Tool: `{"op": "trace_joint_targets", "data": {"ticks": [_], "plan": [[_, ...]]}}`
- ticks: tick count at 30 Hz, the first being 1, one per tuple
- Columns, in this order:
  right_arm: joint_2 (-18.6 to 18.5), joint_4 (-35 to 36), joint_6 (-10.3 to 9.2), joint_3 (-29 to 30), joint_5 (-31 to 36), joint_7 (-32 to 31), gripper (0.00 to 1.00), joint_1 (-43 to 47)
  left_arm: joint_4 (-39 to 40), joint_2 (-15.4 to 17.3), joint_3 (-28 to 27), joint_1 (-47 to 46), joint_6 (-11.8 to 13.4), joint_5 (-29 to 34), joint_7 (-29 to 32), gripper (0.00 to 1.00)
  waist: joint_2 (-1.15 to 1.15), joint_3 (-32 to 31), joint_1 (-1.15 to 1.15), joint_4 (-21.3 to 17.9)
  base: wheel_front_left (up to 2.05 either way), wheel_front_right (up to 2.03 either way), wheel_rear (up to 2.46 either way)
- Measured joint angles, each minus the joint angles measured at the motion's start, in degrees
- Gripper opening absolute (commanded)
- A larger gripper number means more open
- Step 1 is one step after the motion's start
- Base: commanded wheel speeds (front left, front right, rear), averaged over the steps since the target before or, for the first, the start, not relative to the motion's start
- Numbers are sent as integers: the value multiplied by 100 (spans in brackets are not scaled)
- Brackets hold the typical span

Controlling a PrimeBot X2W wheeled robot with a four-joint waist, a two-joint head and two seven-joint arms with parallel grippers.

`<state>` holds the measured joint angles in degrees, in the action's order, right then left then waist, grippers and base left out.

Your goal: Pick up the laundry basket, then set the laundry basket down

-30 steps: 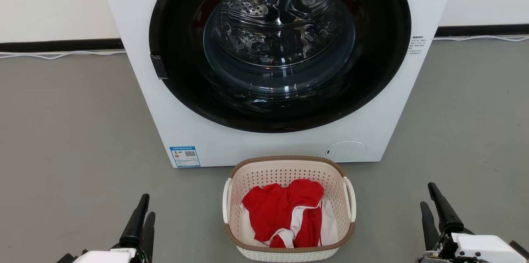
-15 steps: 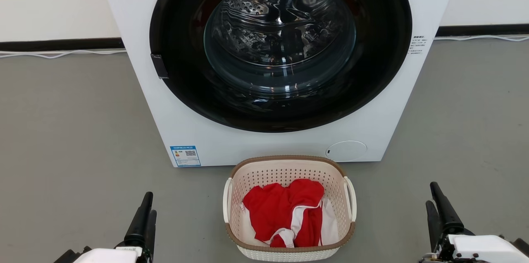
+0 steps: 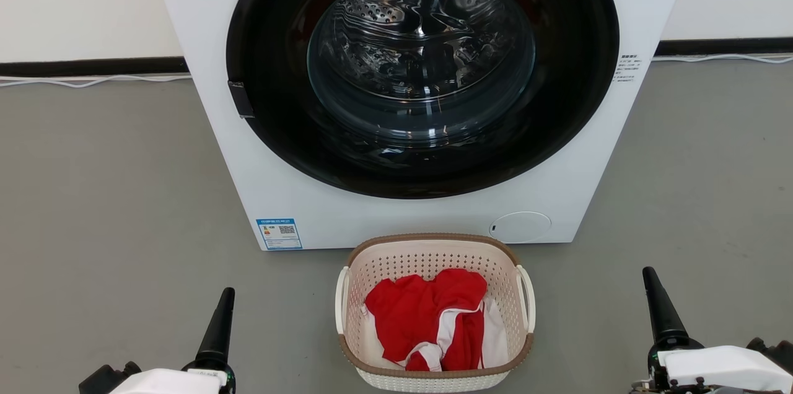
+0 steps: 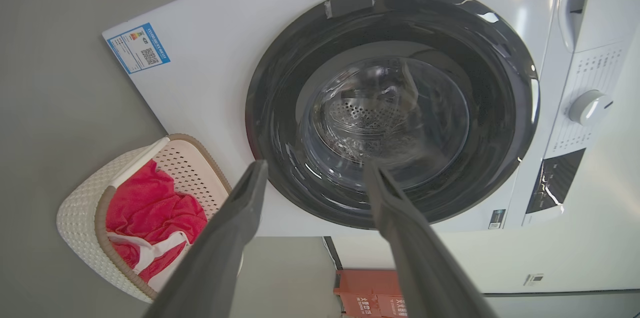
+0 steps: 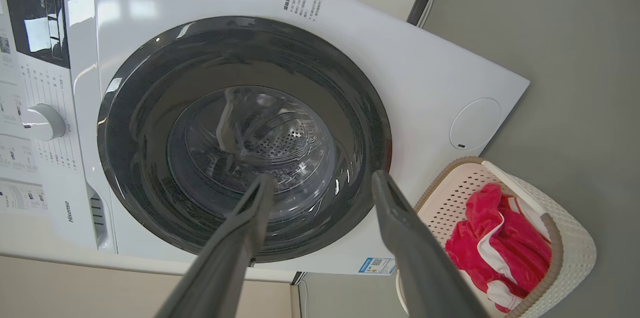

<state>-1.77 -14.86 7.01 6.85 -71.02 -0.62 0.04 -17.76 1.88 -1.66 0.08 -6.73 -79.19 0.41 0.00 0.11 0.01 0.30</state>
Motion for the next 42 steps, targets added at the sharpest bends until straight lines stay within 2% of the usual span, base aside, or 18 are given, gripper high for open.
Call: {"op": "trace_joint_targets", "data": {"ticks": [20, 27, 28, 42], "plan": [[-116, 256, 2, -102, 1976, 323, 100, 19, 133, 53, 164, -1, -2, 1670, -347, 100, 0, 6, 0, 25, 0, 0, 0], [-153, 256, 3, -140, 2571, 448, 100, 23, 180, 110, 200, -1, -9, 2327, -459, 100, 0, 3, 0, 50, 0, 0, 0], [-162, 255, 3, -145, 2827, 498, 100, 25, 193, 135, 216, -1, -9, 2608, -509, 100, 0, 2, 0, 60, 0, 0, 0], [-227, 64, 3, -123, 4025, 727, 100, 108, 246, 181, 244, -1, -9, 3806, -732, 100, 0, -12, 0, 74, 0, 0, 0]]}}
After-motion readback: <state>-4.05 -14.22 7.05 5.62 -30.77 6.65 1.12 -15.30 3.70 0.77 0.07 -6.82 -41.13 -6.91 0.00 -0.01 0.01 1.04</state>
